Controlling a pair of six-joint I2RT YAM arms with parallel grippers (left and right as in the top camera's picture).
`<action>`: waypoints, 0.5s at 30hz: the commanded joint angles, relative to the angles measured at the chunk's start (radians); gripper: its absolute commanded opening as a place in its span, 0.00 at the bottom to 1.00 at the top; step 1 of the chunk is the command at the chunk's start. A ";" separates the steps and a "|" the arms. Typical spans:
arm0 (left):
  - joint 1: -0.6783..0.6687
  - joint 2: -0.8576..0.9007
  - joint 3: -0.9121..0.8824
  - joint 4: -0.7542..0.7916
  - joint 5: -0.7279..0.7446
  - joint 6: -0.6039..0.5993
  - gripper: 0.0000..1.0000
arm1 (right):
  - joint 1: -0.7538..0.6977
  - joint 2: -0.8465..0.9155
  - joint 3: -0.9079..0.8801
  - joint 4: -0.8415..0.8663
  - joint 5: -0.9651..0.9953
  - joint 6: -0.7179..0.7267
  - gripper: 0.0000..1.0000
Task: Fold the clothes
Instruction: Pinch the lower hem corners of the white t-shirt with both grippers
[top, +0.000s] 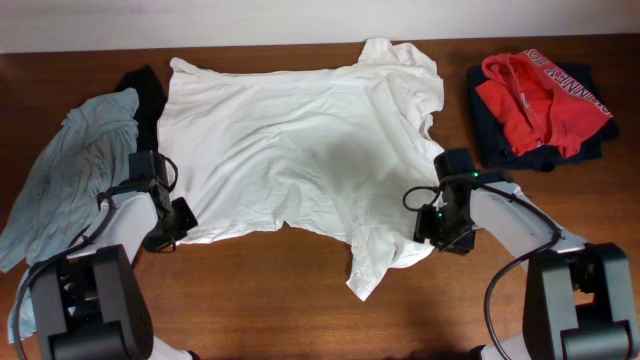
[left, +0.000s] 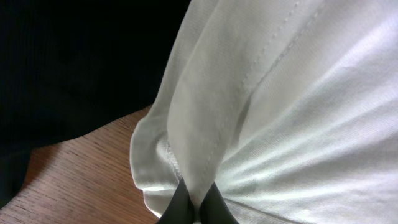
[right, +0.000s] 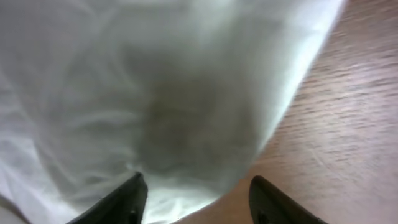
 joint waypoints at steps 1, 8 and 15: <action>0.000 0.017 -0.010 -0.013 0.003 0.001 0.00 | 0.007 -0.001 -0.048 0.036 -0.067 0.016 0.36; 0.005 0.016 -0.010 -0.012 -0.002 0.002 0.00 | -0.007 -0.003 -0.058 0.042 -0.040 0.038 0.13; 0.072 0.016 -0.008 -0.019 -0.006 0.048 0.01 | -0.138 -0.005 0.023 -0.037 0.010 -0.056 0.09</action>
